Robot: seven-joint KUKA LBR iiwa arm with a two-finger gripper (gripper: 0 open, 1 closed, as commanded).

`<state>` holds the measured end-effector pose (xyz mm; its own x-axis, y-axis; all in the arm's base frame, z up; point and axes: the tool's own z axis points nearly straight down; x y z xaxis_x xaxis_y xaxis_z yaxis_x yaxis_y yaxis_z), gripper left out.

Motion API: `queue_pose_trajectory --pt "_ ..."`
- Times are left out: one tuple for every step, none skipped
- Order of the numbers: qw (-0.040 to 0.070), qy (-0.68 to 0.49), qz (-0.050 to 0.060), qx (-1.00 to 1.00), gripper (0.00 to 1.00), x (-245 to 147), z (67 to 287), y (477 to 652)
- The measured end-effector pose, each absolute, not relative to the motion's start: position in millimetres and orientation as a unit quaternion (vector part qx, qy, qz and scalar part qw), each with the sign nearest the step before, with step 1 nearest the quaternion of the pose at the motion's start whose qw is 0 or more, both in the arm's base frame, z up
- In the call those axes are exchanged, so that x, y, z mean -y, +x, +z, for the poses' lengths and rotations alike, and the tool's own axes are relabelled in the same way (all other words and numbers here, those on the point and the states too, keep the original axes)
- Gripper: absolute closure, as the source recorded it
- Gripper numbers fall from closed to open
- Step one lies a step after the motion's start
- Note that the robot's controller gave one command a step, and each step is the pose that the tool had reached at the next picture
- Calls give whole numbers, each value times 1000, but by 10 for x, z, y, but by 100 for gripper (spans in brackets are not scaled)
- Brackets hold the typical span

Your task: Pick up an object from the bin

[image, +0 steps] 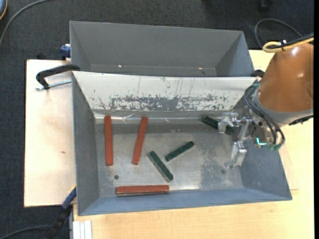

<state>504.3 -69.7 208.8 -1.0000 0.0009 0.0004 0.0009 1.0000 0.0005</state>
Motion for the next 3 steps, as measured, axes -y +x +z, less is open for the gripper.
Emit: queue_pose_trajectory --pt "3 -15 -2 1000 0 103 926 5102" --pt "-5 -16 -2 1000 0 -222 701 5904" --pt "-3 -18 -1 1000 100 -199 710 5879"
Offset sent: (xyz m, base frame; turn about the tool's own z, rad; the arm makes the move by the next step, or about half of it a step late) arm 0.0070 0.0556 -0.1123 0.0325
